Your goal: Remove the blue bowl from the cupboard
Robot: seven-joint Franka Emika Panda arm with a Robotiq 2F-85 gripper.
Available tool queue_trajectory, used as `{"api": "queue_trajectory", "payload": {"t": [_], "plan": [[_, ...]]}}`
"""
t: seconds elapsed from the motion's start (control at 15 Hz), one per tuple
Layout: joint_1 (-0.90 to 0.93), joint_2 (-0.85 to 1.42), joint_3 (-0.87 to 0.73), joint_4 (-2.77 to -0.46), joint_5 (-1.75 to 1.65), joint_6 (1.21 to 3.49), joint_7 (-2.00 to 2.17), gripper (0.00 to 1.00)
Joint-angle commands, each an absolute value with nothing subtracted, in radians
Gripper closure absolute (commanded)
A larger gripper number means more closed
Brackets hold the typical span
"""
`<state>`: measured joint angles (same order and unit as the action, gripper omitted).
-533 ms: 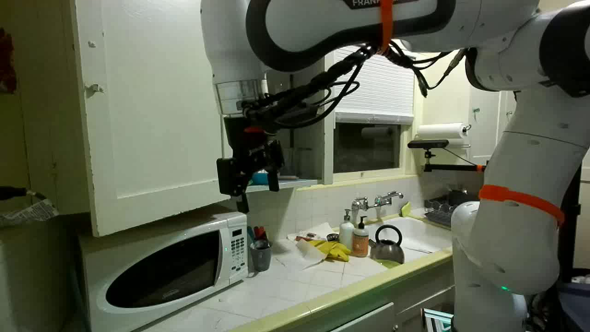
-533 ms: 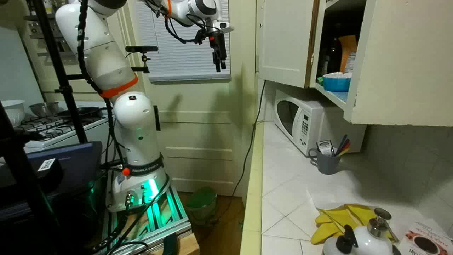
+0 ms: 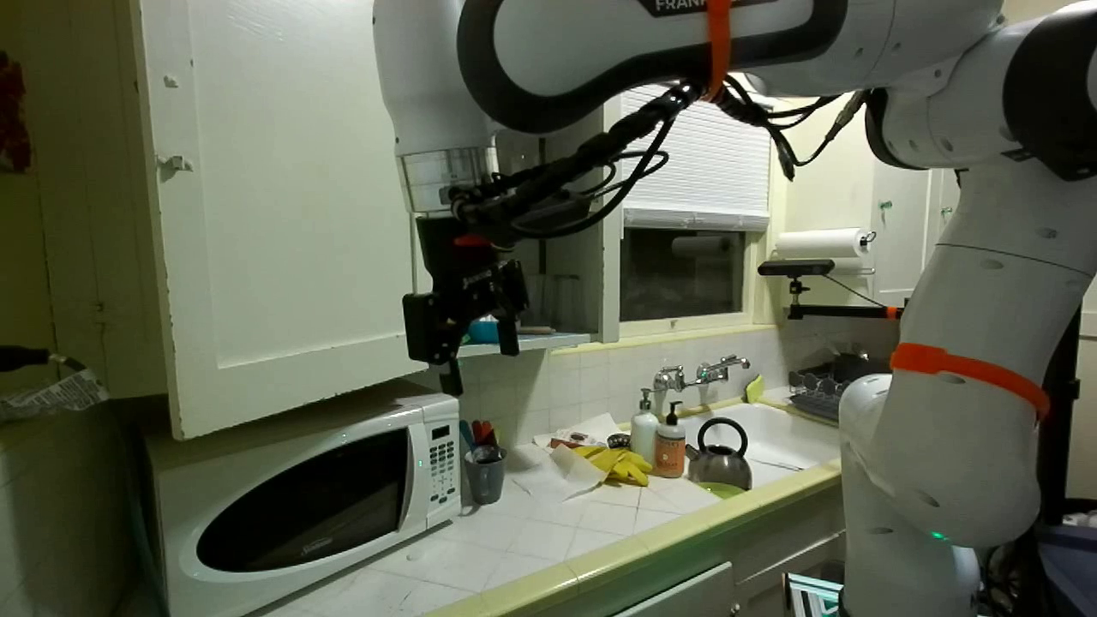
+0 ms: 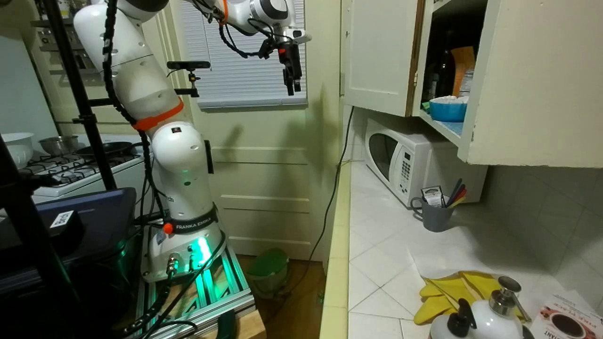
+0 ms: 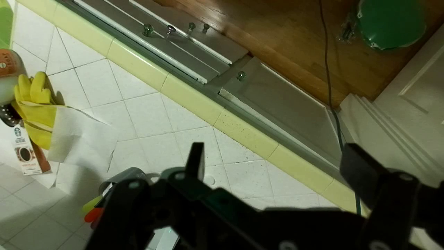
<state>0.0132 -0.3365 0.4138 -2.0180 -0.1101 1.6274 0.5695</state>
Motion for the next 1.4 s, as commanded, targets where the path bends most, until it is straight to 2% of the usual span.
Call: {"api": "queue_trajectory", "payload": {"t": [0.0, 1.07, 1.33], "plan": [[0.059, -0.328, 0.377, -2.015, -0.124, 1.623, 0.582, 0.00], [0.059, -0.328, 0.377, -2.015, -0.124, 1.623, 0.582, 0.00], [0.014, -0.420, 0.308, -2.094, -0.241, 1.637, 0.678, 0.00]]}}
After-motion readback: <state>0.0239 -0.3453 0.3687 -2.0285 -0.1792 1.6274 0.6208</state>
